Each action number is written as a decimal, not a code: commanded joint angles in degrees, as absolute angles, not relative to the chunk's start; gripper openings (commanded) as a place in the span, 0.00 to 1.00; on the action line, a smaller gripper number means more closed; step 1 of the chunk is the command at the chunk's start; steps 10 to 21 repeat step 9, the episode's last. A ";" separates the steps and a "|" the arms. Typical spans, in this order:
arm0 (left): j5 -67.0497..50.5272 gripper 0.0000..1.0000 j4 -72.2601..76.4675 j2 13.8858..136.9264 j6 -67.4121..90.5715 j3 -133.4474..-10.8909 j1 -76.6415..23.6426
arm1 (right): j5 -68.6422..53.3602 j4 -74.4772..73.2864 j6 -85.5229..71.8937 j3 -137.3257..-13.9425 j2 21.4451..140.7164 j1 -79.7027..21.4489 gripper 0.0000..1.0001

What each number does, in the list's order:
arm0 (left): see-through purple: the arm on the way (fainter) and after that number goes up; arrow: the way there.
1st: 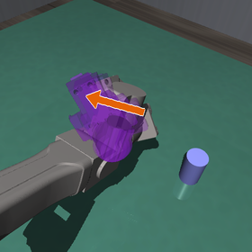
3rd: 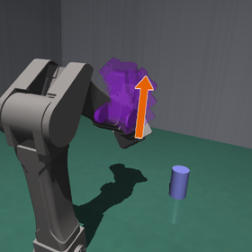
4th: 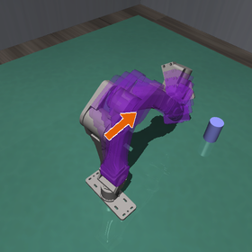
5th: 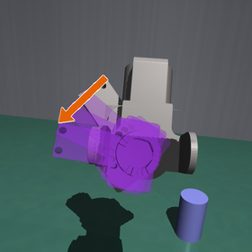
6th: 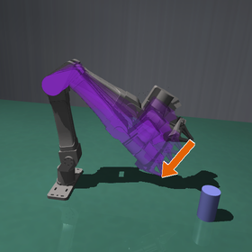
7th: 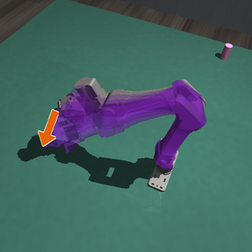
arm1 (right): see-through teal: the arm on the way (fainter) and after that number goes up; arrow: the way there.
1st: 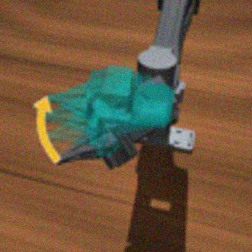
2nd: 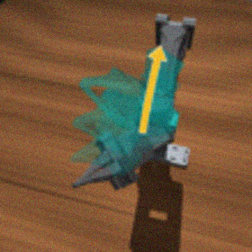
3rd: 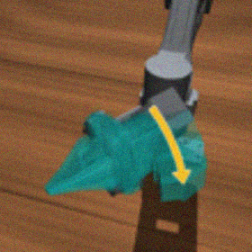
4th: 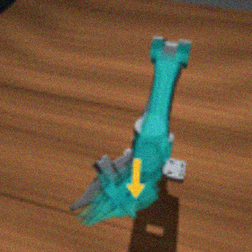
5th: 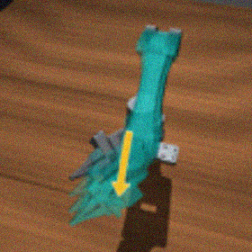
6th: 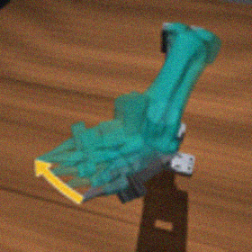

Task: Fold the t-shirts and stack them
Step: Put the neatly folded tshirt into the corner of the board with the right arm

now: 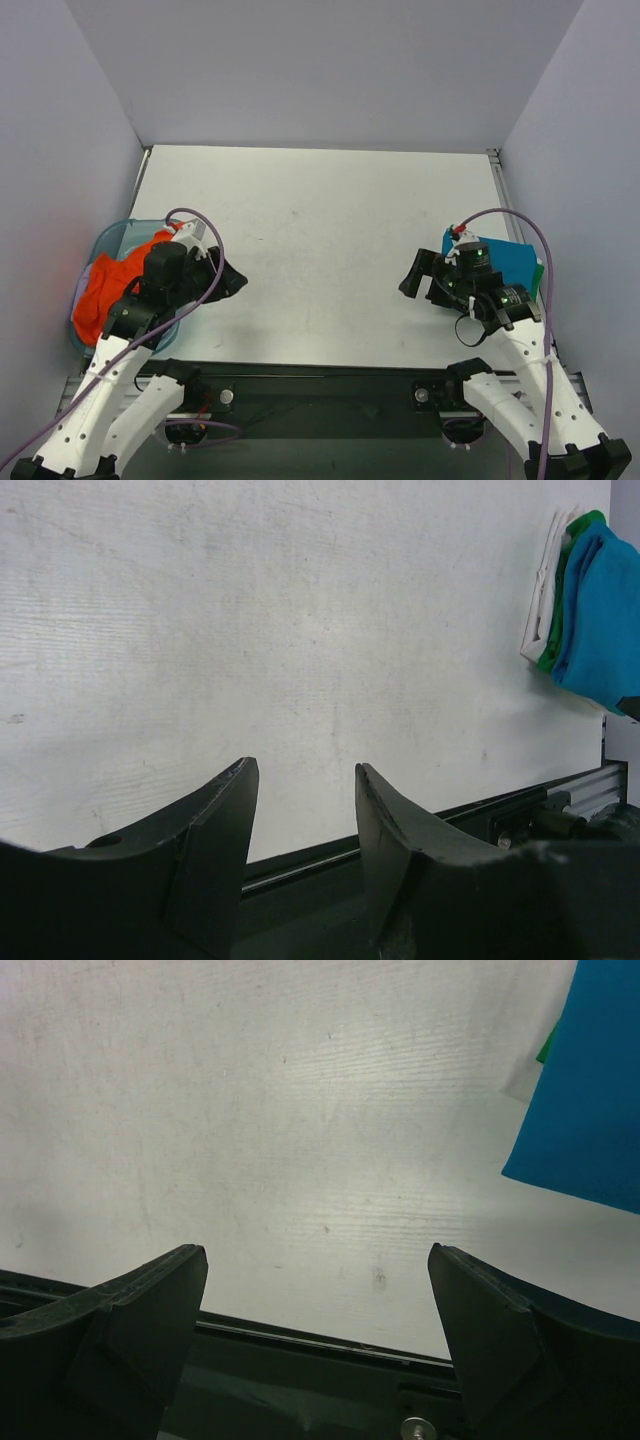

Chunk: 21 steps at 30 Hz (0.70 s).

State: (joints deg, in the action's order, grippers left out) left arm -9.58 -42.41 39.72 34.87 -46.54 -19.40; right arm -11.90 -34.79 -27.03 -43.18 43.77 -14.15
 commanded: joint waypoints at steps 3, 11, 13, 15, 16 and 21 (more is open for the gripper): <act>-7.21 0.55 -43.68 37.88 36.39 -47.55 -19.25 | -8.96 -31.90 -27.60 -42.89 43.68 -16.70 1.00; -4.40 0.55 -45.70 36.83 36.74 -48.07 -19.25 | -9.84 -31.99 -25.58 -43.68 44.38 -17.23 1.00; -4.40 0.55 -45.70 36.83 36.74 -48.07 -19.25 | -9.84 -31.99 -25.58 -43.68 44.38 -17.23 1.00; -4.40 0.55 -45.70 36.83 36.74 -48.07 -19.25 | -9.84 -31.99 -25.58 -43.68 44.38 -17.23 1.00; -4.40 0.55 -45.70 36.83 36.74 -48.07 -19.25 | -9.84 -31.99 -25.58 -43.68 44.38 -17.23 1.00; -4.40 0.55 -45.70 36.83 36.74 -48.07 -19.25 | -9.84 -31.99 -25.58 -43.68 44.38 -17.23 1.00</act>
